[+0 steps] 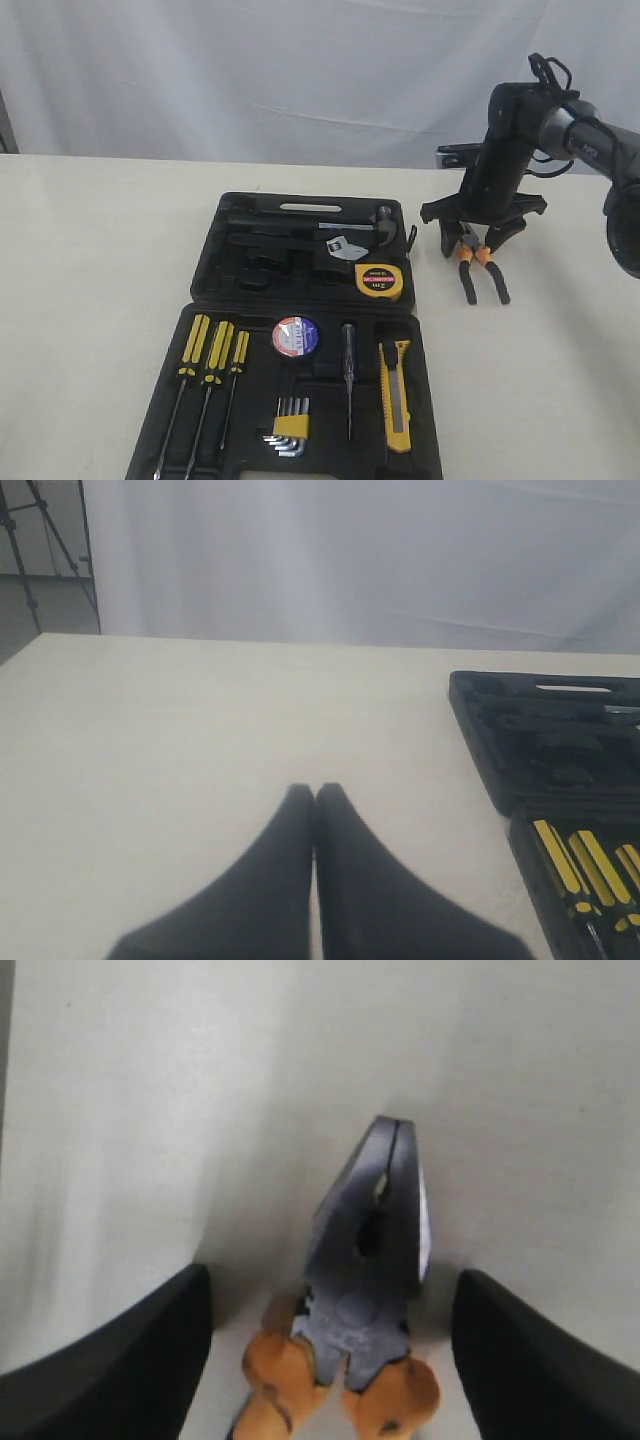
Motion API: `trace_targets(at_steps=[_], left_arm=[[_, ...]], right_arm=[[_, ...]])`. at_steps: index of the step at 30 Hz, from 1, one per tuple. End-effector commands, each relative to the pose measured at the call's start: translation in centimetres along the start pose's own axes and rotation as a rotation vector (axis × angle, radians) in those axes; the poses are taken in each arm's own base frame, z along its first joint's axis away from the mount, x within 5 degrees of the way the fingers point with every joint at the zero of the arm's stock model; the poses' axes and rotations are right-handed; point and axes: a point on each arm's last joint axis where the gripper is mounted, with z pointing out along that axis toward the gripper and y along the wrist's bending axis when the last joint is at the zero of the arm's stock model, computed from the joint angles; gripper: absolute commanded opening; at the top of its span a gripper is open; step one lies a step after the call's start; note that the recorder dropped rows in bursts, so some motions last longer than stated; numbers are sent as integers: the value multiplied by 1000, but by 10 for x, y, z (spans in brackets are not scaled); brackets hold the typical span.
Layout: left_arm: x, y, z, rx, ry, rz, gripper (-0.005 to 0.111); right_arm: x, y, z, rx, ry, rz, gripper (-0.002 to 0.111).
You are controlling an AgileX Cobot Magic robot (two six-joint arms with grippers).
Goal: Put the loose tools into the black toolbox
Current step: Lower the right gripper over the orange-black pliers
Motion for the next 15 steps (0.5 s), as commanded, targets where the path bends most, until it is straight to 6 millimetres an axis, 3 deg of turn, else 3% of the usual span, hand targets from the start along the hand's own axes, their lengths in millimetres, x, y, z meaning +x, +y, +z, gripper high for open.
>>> trace_targets(at_steps=[1,4,11,15], left_arm=[[1,0,0,3,0,-3,0],[1,0,0,3,0,-3,0],[1,0,0,3,0,-3,0],[1,0,0,3,0,-3,0]], right_arm=[[0,-5,2,1,1,2,65],[0,-5,2,1,1,8,56],[0,-8,2,33,3,8,0],[0,-8,2,38,3,9,0]])
